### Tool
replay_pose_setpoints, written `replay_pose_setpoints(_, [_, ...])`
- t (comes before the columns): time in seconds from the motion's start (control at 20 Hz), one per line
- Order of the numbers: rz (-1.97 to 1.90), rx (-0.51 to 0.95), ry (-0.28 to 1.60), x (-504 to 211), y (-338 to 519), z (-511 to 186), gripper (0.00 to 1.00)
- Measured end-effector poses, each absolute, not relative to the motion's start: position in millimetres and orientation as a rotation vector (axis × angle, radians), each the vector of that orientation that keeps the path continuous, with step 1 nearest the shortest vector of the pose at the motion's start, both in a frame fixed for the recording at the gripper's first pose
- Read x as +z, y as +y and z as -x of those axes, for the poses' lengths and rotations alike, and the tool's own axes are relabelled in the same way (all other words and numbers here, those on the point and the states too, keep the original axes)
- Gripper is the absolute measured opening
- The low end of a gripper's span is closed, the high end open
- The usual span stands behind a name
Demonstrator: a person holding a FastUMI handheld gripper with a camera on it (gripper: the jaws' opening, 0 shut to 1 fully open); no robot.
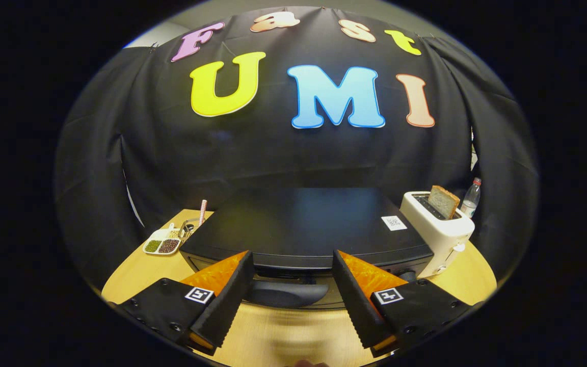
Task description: Open the toaster oven, put the food inside, and close the toaster oven door.
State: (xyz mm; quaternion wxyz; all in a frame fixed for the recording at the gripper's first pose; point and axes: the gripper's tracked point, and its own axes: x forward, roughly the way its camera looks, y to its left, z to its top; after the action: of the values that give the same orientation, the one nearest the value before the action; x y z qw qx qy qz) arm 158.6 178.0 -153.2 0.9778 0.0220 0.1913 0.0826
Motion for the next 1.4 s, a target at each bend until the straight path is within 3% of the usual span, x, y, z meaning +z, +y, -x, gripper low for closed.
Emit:
replay_pose_setpoints(0.45, [-0.019,0.183,0.463,-165.6,189.5,-146.9,0.96])
replay_pose_setpoints(1.4, [0.026,0.107,0.680,-232.3,191.7,-52.3,0.96])
